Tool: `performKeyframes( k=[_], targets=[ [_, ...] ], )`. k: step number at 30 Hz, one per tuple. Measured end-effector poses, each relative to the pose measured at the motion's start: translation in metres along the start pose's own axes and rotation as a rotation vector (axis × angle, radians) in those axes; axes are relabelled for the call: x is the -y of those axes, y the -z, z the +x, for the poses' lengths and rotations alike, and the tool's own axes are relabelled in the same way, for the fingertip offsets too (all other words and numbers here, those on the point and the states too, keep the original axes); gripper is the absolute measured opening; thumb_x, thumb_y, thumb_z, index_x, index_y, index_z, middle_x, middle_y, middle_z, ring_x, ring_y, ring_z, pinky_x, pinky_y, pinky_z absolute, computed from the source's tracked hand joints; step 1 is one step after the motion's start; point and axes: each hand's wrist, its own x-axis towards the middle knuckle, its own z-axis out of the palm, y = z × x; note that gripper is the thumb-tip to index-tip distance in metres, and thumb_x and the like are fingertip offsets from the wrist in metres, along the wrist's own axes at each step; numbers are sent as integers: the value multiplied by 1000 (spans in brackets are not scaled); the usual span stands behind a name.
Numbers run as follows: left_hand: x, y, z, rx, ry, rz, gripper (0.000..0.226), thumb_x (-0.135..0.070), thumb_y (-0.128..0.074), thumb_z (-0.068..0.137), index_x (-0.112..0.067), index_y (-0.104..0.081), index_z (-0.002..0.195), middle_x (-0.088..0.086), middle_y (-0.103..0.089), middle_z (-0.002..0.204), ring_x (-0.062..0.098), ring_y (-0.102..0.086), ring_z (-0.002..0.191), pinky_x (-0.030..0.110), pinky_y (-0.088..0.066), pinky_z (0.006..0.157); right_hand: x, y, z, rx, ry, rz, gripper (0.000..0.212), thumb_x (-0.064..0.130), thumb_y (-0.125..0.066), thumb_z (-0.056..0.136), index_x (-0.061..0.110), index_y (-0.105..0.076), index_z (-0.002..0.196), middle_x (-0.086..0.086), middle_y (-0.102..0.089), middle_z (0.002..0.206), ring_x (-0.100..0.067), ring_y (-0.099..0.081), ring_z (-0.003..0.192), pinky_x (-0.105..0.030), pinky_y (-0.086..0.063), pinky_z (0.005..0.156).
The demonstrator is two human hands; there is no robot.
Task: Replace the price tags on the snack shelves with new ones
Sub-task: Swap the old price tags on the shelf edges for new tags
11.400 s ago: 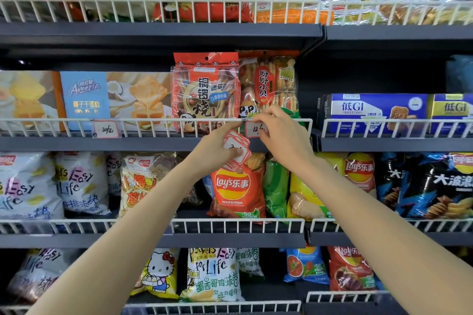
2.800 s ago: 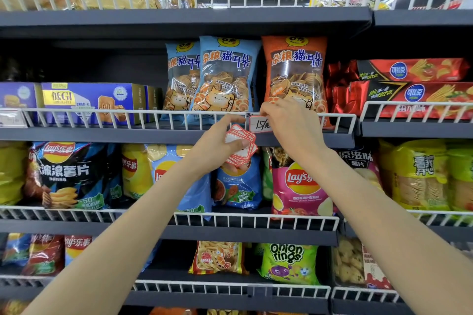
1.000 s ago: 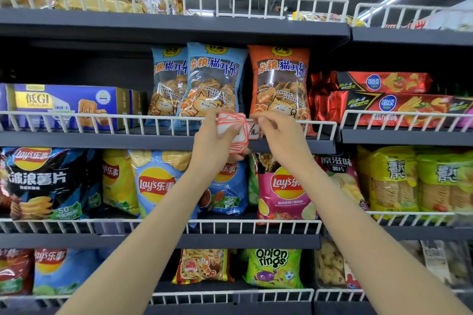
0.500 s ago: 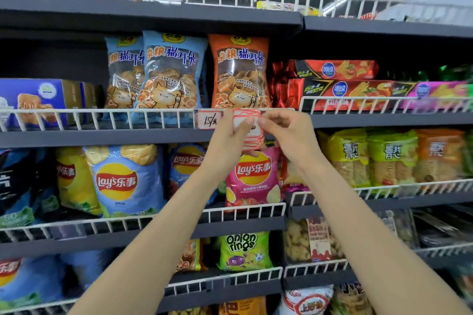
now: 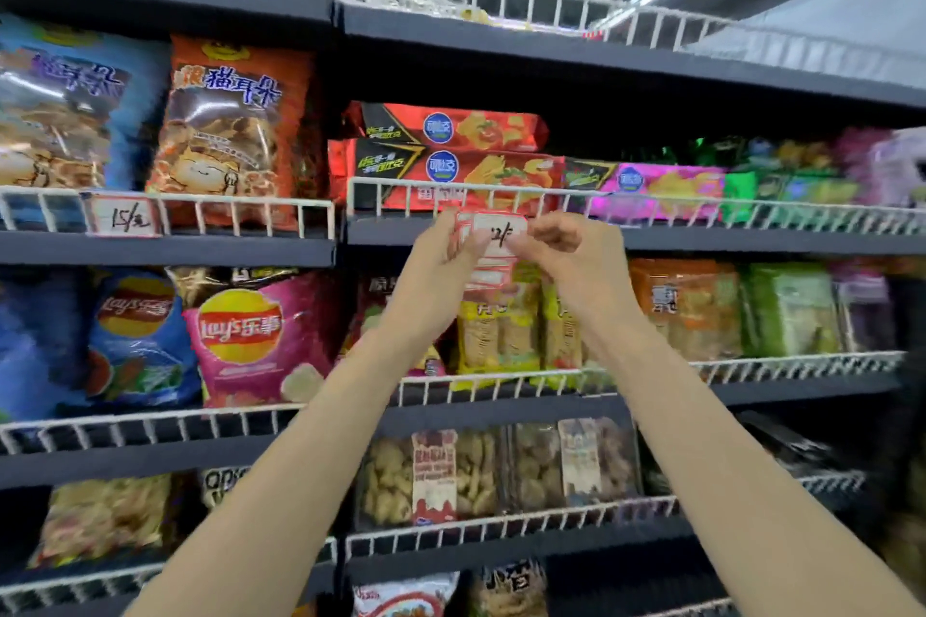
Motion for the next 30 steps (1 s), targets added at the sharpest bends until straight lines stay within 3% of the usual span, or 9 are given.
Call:
performKeyframes(
  k=[2, 4, 5, 8, 11, 18, 23, 26, 30],
  targets=[
    [-2, -30, 8, 3, -19, 4, 68, -51, -51, 88, -15, -31, 143, 9, -40, 146, 25, -46, 128, 32, -53, 90, -13, 29, 11, 26, -12, -9, 6, 14, -72, 80, 17, -68, 77, 8, -65, 70, -2, -59, 65, -9, -43, 63],
    [-7, -52, 14, -21, -52, 20, 55, -32, -45, 97, -11, -27, 145, 4, -30, 152, 16, -48, 123, 10, -52, 68, -21, 53, 20, 71, -23, -11, 2, 12, -69, 82, 13, -70, 83, 6, -67, 71, 1, -60, 63, -7, -41, 60],
    [-9, -61, 17, -30, -53, 39, 52, -28, -44, 98, -11, -28, 145, 2, -29, 152, 14, -52, 117, 8, -50, 62, -23, 63, 22, 87, -35, -5, 5, 10, -67, 84, 13, -70, 84, 6, -67, 71, 3, -58, 59, -5, -40, 56],
    [-8, -77, 26, -59, -31, 68, 49, -29, -45, 97, -13, -32, 141, 8, -48, 139, 20, -66, 99, 22, -56, 68, -29, 87, 28, 125, -73, -8, 11, 10, -61, 88, 15, -68, 94, 7, -67, 75, 6, -55, 49, -5, -36, 45],
    [-12, -91, 31, -65, -7, 37, 41, -22, -43, 99, -9, -36, 137, 9, -60, 120, 16, -71, 72, 23, -54, 56, -41, 102, 34, 121, -78, -46, 26, 12, -59, 90, 18, -63, 115, -1, -71, 85, 3, -56, 49, -6, -36, 42],
    [-17, -125, 54, -59, 62, 105, 21, -15, -40, 99, -10, -46, 119, 13, -63, 110, 18, -70, 67, 21, -50, 52, -75, 132, 56, -81, -154, 20, 27, 9, -46, 96, 13, -55, 121, 4, -67, 82, -5, -57, 55, -12, -36, 43],
    [-20, -150, 69, -71, 111, 130, 13, -11, -40, 99, -11, -46, 110, 13, -65, 97, 15, -67, 56, 20, -51, 45, -92, 152, 76, -80, -158, 2, 23, 13, -41, 97, 9, -60, 110, -7, -68, 100, -10, -68, 62, -15, -40, 43],
    [-21, -164, 78, -88, 100, 194, 16, -12, -42, 99, -19, -45, 112, 8, -65, 99, 18, -68, 62, 23, -54, 52, -95, 161, 84, -77, -71, -81, 22, 17, -40, 99, 13, -61, 94, 0, -63, 81, -9, -60, 60, -15, -38, 48],
    [-16, -175, 86, -117, 93, 283, 31, -21, -46, 96, -17, -48, 127, 10, -65, 111, 27, -69, 86, 46, -55, 82, -103, 171, 99, -34, 111, -204, 24, 17, -45, 98, 9, -66, 91, 7, -53, 69, -9, -45, 66, -11, -32, 54]
  ],
)
